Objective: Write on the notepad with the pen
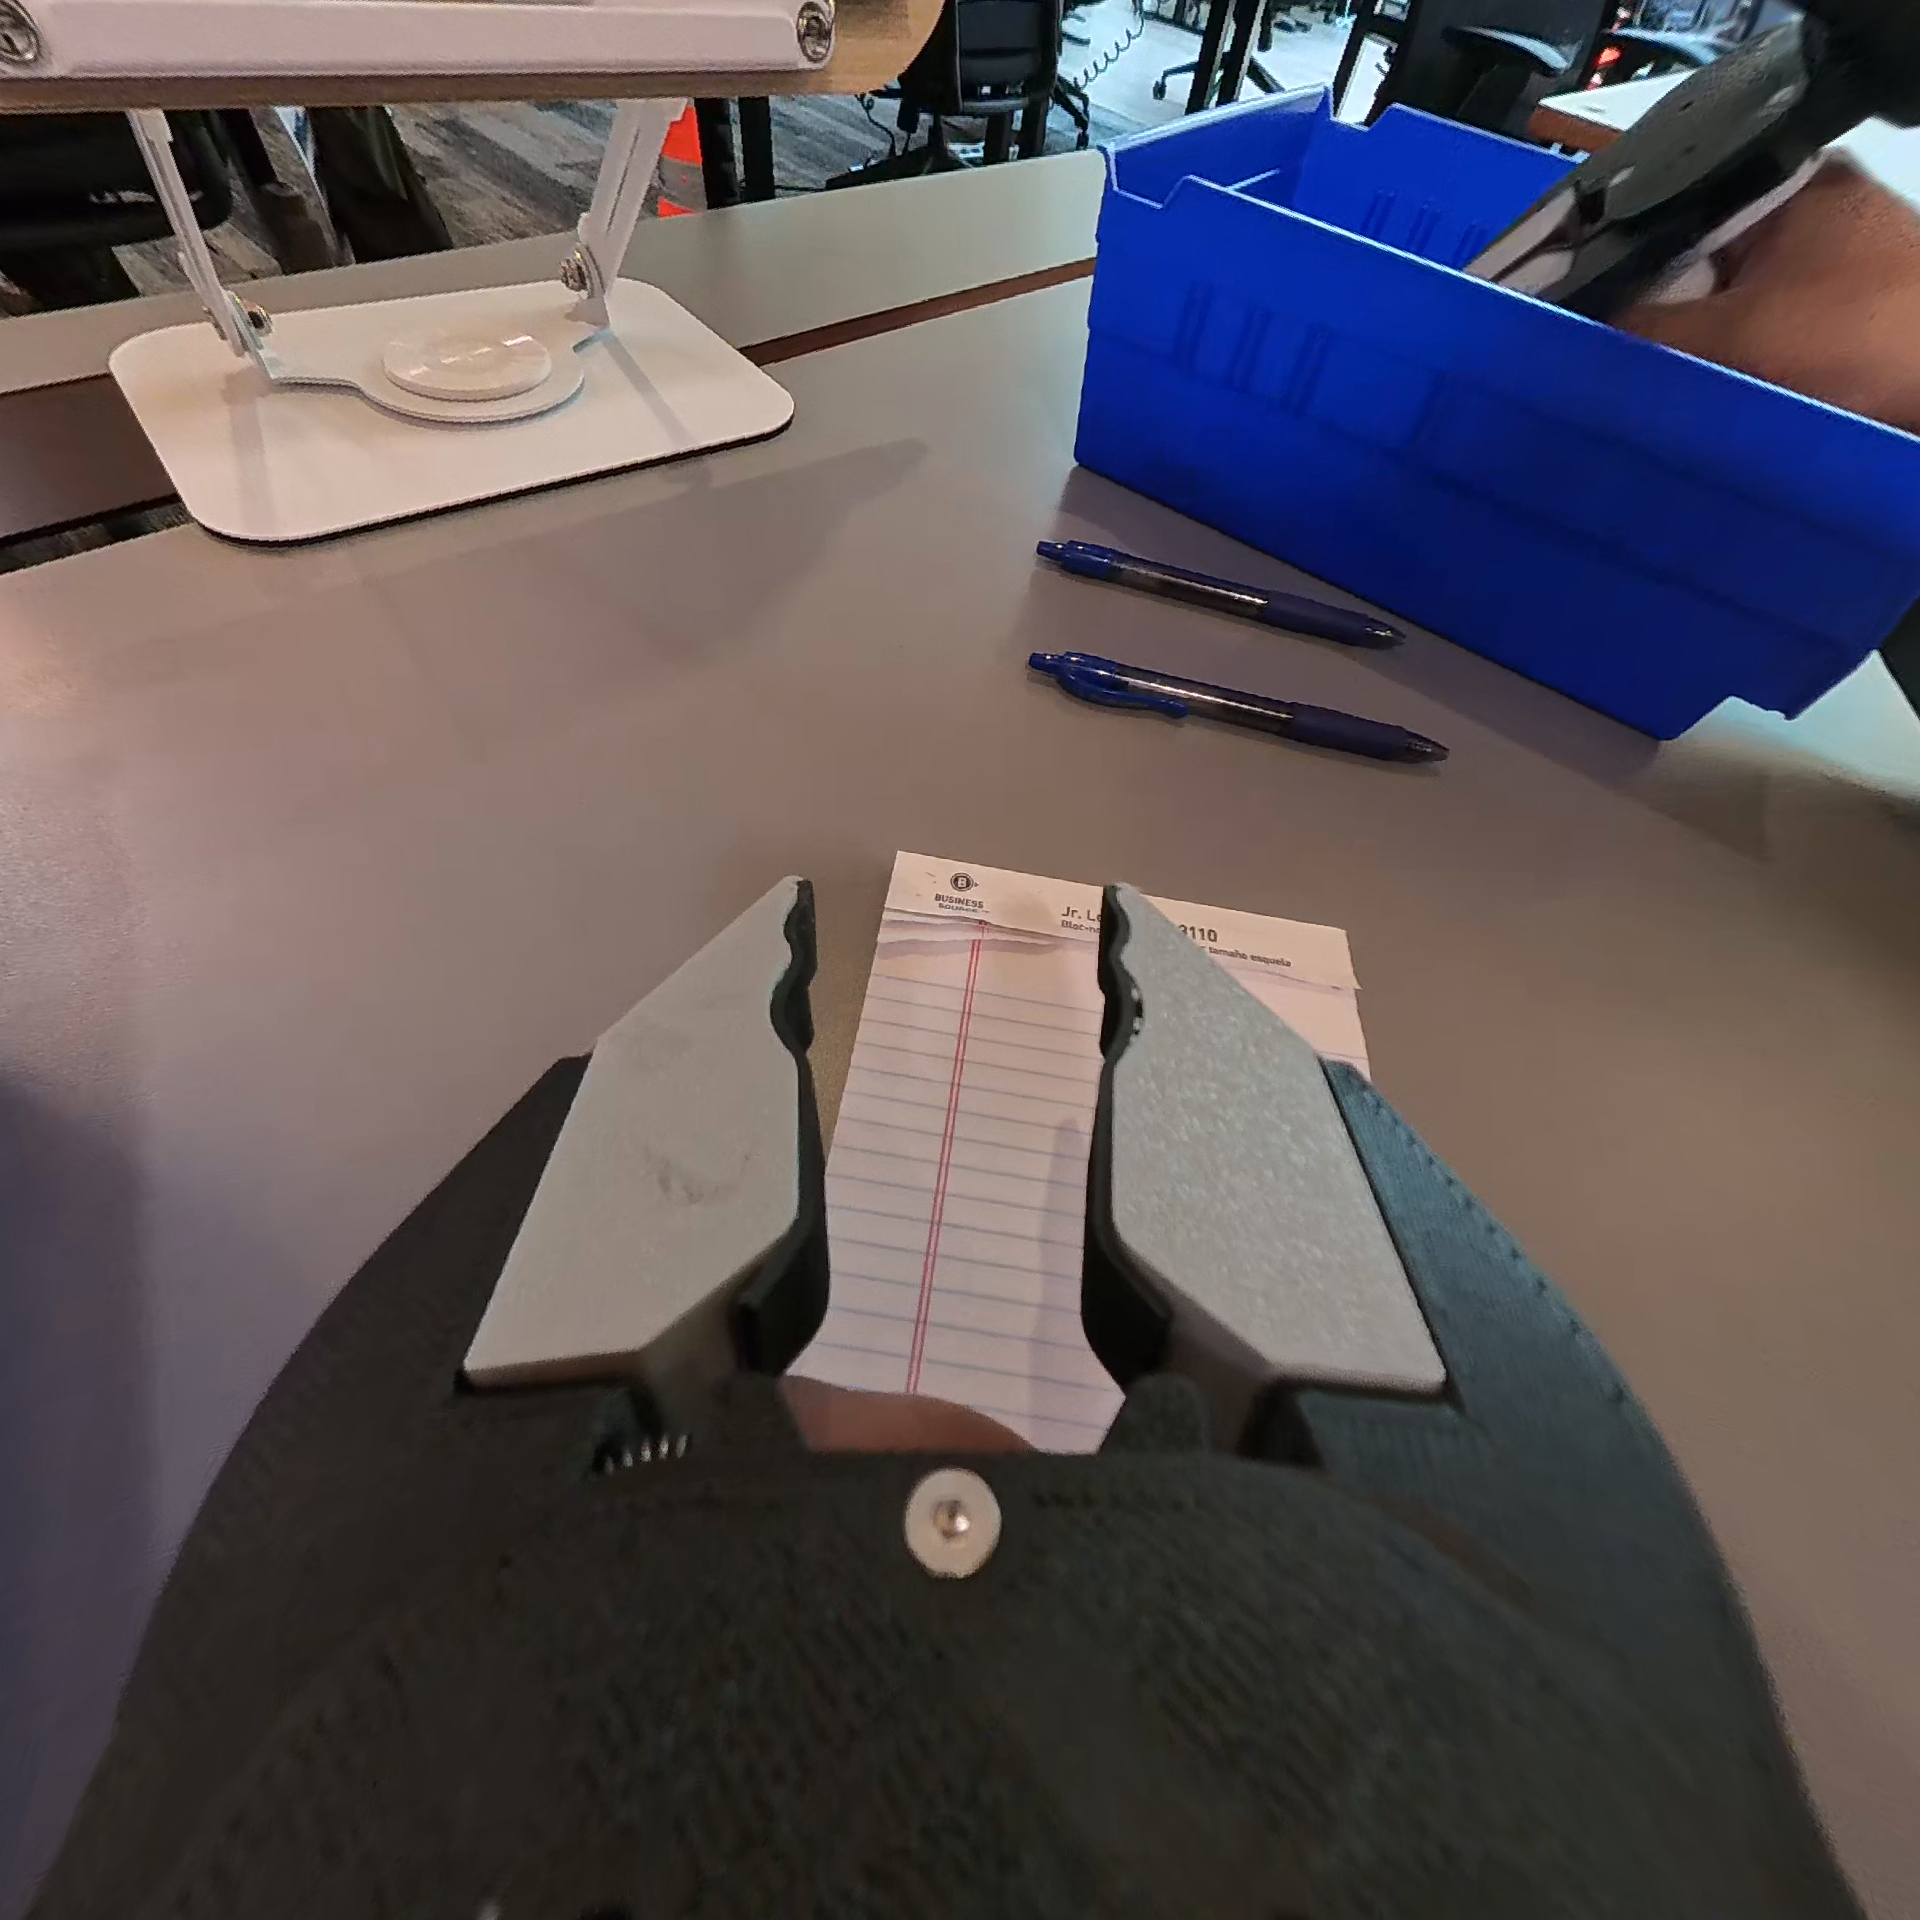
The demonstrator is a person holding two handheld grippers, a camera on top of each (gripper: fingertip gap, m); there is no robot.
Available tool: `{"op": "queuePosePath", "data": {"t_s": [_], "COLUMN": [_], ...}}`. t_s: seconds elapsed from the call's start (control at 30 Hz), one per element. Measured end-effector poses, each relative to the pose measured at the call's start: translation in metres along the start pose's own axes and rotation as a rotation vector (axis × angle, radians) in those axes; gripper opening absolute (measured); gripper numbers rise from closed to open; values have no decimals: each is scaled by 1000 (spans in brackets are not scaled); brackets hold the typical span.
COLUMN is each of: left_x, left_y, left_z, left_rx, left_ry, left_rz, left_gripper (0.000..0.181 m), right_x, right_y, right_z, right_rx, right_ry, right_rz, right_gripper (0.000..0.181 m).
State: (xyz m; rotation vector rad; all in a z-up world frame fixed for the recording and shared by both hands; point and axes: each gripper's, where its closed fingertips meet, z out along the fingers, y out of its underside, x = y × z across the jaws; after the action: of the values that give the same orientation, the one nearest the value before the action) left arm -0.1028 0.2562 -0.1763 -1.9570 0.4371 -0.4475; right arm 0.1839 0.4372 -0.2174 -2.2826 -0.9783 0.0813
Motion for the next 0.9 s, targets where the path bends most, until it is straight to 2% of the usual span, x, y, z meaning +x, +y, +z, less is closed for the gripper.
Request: {"op": "queuePosePath", "data": {"t_s": [0.17, 0.27, 0.3, 0.33, 0.43, 0.53, 0.6, 0.7, 0.77, 0.9], "left_x": [-3, -9, -11, -14, -25, -30, -31, -26, -16, -14], "left_y": [-2, -7, -9, -11, -8, 12, 24, 51, 56, 58], "left_z": [-1, -5, -7, -9, -14, -12, -11, -8, -6, -8], "left_rx": [14, 32, 41, 47, 16, -112, -177, -319, -327, -331], "left_ry": [-16, -45, -58, -74, -134, -134, -120, -72, -25, -23], "left_rz": [-6, 2, 7, 16, 44, 36, 28, 56, 75, 77], "left_gripper": [52, 51, 51, 51, 50, 50, 46, 33, 14, 14], "right_x": [39, 51, 51, 47, 7, -73, -137, -210, -238, -268], "right_y": [-21, -38, -44, -49, -67, -80, -82, -69, -54, -22], "right_z": [-44, -92, -111, -130, -185, -209, -207, -176, -143, -87], "right_rx": [233, 455, 528, 589, 685, 649, 596, 444, 325, 125], "right_ry": [120, 122, 119, 109, 67, -65, -254, -460, -493, -509], "right_rz": [165, 259, 283, 295, 238, 82, 4, -36, -38, -6], "right_gripper": [0, 2, 13, 16, 28, 24, 27, 29, 28, 26]}}
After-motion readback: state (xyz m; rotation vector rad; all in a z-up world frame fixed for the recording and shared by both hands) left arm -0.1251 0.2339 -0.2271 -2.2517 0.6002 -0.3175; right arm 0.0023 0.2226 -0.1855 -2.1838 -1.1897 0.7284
